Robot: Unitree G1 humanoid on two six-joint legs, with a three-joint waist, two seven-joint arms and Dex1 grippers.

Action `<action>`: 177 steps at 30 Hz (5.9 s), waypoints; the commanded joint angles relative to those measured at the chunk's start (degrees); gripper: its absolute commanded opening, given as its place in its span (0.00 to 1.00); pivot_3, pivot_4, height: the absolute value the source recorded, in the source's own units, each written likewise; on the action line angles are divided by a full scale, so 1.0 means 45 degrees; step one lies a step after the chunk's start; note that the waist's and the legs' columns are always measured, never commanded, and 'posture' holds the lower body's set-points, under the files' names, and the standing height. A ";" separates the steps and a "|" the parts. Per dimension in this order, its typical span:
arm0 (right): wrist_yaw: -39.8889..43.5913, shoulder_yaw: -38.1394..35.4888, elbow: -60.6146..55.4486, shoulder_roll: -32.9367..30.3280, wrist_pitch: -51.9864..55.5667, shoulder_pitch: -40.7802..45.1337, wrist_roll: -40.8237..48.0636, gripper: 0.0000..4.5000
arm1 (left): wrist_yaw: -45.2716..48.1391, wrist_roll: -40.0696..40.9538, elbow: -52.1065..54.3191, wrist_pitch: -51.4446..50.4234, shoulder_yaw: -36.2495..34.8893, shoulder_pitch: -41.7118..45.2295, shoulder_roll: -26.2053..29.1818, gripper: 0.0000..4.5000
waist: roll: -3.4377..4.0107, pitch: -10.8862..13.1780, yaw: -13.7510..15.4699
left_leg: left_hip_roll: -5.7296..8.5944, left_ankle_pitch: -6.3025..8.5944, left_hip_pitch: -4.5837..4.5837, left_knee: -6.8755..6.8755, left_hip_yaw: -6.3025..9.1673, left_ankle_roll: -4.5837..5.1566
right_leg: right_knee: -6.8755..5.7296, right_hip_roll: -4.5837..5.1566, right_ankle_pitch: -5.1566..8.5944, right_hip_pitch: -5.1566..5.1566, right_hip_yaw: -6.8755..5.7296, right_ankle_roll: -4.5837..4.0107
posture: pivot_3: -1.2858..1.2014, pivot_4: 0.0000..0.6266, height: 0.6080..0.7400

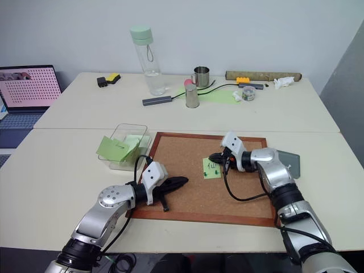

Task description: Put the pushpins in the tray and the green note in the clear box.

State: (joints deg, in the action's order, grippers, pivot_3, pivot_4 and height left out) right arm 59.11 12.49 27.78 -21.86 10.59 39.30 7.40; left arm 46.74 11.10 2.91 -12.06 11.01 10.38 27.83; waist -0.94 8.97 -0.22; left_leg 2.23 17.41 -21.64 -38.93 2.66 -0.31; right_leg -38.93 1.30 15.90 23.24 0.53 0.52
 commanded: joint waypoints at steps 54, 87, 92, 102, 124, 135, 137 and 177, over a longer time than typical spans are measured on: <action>-0.2094 -0.4448 -0.4384 -0.5876 0.3076 -0.4730 0.0882 0.01 | -0.0206 -0.0762 -0.0915 -0.0098 0.0710 -0.0216 -0.0064 0.00 | 0.0065 -0.0047 0.0057 | 0.0001 0.0004 0.0009 0.0007 0.0000 0.0007 | 0.0013 0.0001 0.0003 -0.0035 -0.0003 0.0006 | 0.52 0.24 1.00; -0.0676 0.0141 -0.7520 -0.2923 0.3078 -0.2922 0.1084 0.62 | -0.0251 -0.0854 -0.0806 -0.0040 0.0782 -0.0332 0.0102 0.00 | 0.0061 -0.0069 0.0082 | 0.0001 0.0004 0.0040 0.0007 0.0017 0.0007 | 0.0018 0.0000 0.0006 -0.0060 -0.0010 0.0010 | 0.52 0.24 1.00; -0.0670 0.0336 -0.6938 -0.2368 0.2863 -0.2676 0.0995 0.62 | -0.0287 -0.0862 -0.0747 -0.0057 0.0738 -0.0410 0.0135 0.00 | 0.0061 -0.0070 0.0050 | 0.0001 0.0004 0.0041 0.0008 0.0016 0.0006 | 0.0019 0.0000 0.0006 -0.0059 -0.0009 0.0009 | 0.52 0.24 1.00; -0.0594 0.0163 -0.6054 -0.1781 0.2775 -0.2506 0.1106 0.58 | -0.0313 -0.0883 -0.0690 -0.0074 0.0720 -0.0459 0.0157 0.00 | 0.0061 -0.0069 0.0036 | 0.0001 0.0004 0.0042 0.0011 0.0015 0.0007 | 0.0018 0.0000 0.0006 -0.0058 -0.0007 0.0009 | 0.52 0.24 1.00; -0.0427 -0.0027 -0.6269 -0.1480 0.2954 -0.2435 0.1440 0.00 | -0.0312 -0.0920 -0.0610 -0.0066 0.0581 -0.0655 0.0200 0.00 | 0.0062 -0.0069 0.0026 | 0.0001 0.0004 0.0041 0.0015 0.0015 0.0007 | 0.0018 0.0000 0.0006 -0.0054 -0.0007 0.0009 | 0.52 0.24 1.00; -0.0968 -0.1358 -0.7166 -0.1025 0.5932 -0.2234 0.3730 0.00 | -0.0298 -0.0961 -0.0597 -0.0087 0.0571 -0.0727 0.0169 0.00 | 0.0062 -0.0069 0.0026 | -0.0002 0.0004 0.0039 0.0020 0.0017 0.0007 | 0.0019 0.0000 0.0006 -0.0050 -0.0007 0.0009 | 0.52 0.24 1.00; -0.1072 -0.1511 -0.7229 -0.0960 0.6284 -0.2183 0.3977 0.00 | -0.0300 -0.0973 -0.0607 -0.0083 0.0575 -0.0721 0.0159 0.00 | 0.0062 -0.0069 0.0026 | -0.0002 0.0004 0.0039 0.0021 0.0017 0.0007 | 0.0018 0.0000 0.0006 -0.0049 -0.0006 0.0009 | 0.52 0.24 1.00; -0.3587 -0.5151 -0.4513 -0.5236 0.4700 -0.3876 0.2079 0.51 | -0.0314 -0.1015 -0.0717 -0.0049 0.0551 -0.0860 0.0145 0.00 | 0.0079 -0.0076 0.0026 | -0.0003 0.0005 0.0024 0.0028 -0.0009 0.0009 | 0.0020 -0.0003 0.0007 -0.0043 0.0009 0.0010 | 0.52 0.24 1.00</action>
State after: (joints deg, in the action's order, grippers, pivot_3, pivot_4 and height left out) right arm 41.30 -8.66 11.46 -44.28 31.39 21.49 14.83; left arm 45.54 8.87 2.85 -10.49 12.05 8.86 27.64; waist -0.59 8.62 -0.10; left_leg 2.21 17.43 -21.53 -38.81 2.61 -0.27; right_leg -38.84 1.28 15.93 23.05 0.58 0.57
